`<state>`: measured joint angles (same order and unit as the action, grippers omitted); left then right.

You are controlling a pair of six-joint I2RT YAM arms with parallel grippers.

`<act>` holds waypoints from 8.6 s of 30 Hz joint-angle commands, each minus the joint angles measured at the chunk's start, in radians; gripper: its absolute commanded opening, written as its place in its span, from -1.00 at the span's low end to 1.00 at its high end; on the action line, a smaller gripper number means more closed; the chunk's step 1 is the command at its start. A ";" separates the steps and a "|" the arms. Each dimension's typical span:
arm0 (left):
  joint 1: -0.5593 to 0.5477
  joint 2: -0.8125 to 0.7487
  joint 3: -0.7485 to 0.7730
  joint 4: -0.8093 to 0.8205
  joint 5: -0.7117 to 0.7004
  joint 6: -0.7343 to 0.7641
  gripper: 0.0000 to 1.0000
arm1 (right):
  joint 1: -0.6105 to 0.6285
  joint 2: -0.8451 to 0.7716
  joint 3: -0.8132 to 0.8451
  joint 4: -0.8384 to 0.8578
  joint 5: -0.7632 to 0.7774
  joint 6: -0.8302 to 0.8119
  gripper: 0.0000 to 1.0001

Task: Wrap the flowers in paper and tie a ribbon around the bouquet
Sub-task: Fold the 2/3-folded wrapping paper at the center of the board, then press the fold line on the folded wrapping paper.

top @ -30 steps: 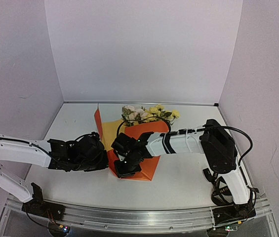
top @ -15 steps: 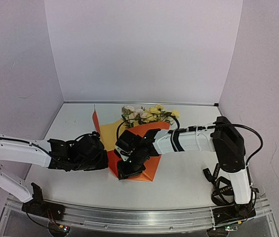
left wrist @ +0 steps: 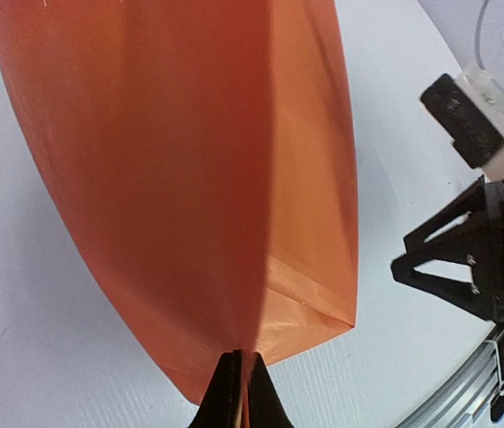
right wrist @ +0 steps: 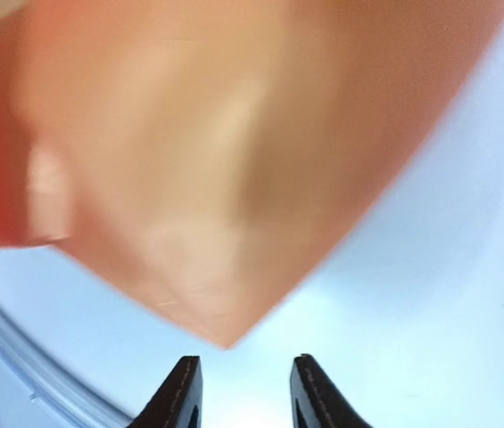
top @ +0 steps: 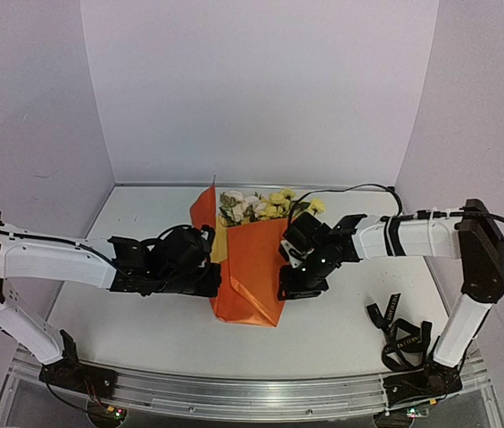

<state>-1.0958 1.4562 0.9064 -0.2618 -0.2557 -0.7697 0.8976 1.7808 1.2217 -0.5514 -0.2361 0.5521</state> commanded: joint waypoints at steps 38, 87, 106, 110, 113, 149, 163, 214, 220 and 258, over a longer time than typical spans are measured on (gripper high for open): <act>0.014 0.592 0.559 -0.081 0.392 0.331 -0.99 | -0.206 -0.299 -0.314 0.228 -0.026 0.255 0.18; 0.195 0.404 0.320 0.041 0.629 0.232 -0.53 | -0.374 0.157 0.066 0.223 -0.072 0.186 -1.00; 0.206 0.495 0.288 0.080 0.703 0.206 -0.63 | -0.374 0.185 0.096 0.227 -0.054 0.170 -1.00; 0.206 0.511 0.289 0.081 0.717 0.207 -0.63 | -0.374 0.197 0.111 0.214 -0.052 0.170 -1.00; 0.206 0.531 0.293 0.080 0.735 0.207 -0.64 | -0.374 0.197 0.107 0.213 -0.048 0.170 -1.00; 0.203 0.569 0.344 0.056 0.748 0.219 -0.66 | -0.160 -0.001 -0.146 0.154 -0.101 0.356 -0.12; 0.201 0.497 0.341 0.031 0.783 0.254 -0.64 | -0.155 -0.058 -0.224 0.149 -0.013 0.287 -1.00; 0.239 0.587 0.376 0.098 0.889 0.237 -0.67 | -0.152 0.046 -0.304 0.271 -0.007 0.315 -1.00; 0.279 0.632 0.376 0.150 0.837 0.160 -0.65 | -0.152 0.046 -0.309 0.271 -0.011 0.312 -1.00; 0.680 1.030 0.906 0.164 0.877 -0.048 -0.46 | -0.146 0.075 -0.335 0.295 -0.035 0.316 -1.00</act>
<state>-0.4623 2.4019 1.6825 -0.0331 0.6317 -0.8197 0.7406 1.7988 0.9293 -0.1772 -0.2954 0.8654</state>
